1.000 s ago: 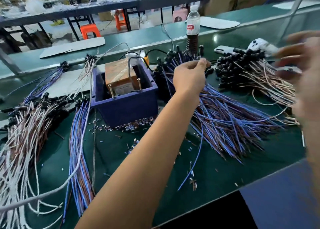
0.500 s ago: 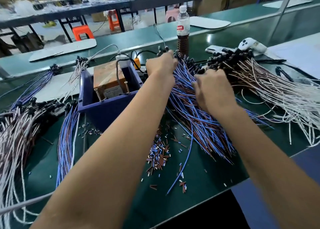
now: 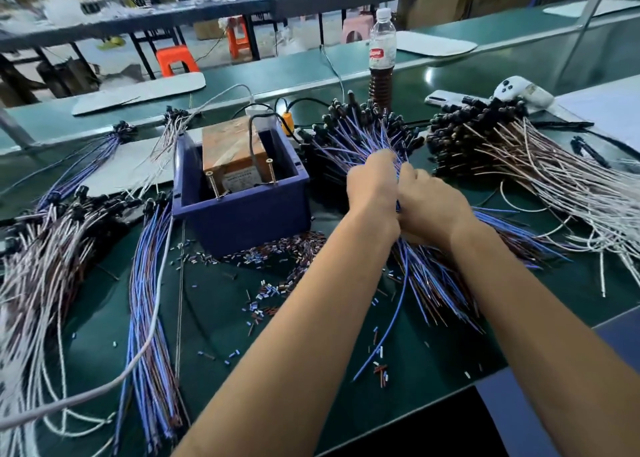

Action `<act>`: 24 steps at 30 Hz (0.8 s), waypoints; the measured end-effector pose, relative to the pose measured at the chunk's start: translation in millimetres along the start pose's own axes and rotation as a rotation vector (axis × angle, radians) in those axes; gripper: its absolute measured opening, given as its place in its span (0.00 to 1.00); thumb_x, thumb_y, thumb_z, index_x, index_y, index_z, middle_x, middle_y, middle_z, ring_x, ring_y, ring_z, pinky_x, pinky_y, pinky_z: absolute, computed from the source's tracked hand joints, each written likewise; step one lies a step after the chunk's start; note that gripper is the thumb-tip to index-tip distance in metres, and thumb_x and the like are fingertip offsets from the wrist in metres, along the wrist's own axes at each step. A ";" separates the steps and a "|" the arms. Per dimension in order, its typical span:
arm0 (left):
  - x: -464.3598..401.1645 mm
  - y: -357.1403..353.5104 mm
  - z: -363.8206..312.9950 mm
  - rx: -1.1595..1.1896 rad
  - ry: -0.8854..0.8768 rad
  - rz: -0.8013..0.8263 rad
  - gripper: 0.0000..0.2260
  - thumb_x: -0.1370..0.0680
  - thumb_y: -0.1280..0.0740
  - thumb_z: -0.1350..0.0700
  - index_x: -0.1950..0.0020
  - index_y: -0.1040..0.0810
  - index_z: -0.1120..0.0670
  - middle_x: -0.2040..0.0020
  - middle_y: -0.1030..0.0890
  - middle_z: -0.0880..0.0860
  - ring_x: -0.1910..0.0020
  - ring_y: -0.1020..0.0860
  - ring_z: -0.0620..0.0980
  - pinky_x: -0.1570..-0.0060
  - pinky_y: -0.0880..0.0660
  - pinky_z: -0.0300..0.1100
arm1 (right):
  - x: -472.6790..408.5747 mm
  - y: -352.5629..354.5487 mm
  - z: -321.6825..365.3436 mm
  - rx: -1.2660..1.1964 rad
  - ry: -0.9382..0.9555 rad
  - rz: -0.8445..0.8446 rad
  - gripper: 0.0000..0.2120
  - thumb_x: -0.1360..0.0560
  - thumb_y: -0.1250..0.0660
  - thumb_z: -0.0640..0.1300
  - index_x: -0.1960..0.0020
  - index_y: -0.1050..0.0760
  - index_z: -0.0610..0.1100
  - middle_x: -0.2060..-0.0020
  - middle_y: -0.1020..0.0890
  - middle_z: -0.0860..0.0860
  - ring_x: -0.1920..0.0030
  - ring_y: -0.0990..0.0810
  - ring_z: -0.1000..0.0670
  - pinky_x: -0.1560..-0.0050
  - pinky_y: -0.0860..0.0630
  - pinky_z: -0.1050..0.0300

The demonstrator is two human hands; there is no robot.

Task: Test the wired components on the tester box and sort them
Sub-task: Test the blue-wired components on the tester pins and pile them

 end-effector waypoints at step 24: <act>47.2 181.9 -32.3 -1.037 0.063 0.187 0.18 0.18 0.43 0.55 0.55 0.21 0.67 0.66 0.15 0.64 0.70 0.15 0.60 0.73 0.20 0.41 | 74.8 20.5 181.6 -0.283 0.353 -0.227 0.03 0.25 0.35 0.46 0.56 0.28 0.47 0.57 0.18 0.42 0.55 0.20 0.35 0.62 0.27 0.46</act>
Point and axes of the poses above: each hand's wrist, its own x-axis away from the middle knuckle, its own y-axis out of the back of the hand, z = x × y, the point moved 10 cm from there along -x, towards the middle knuckle
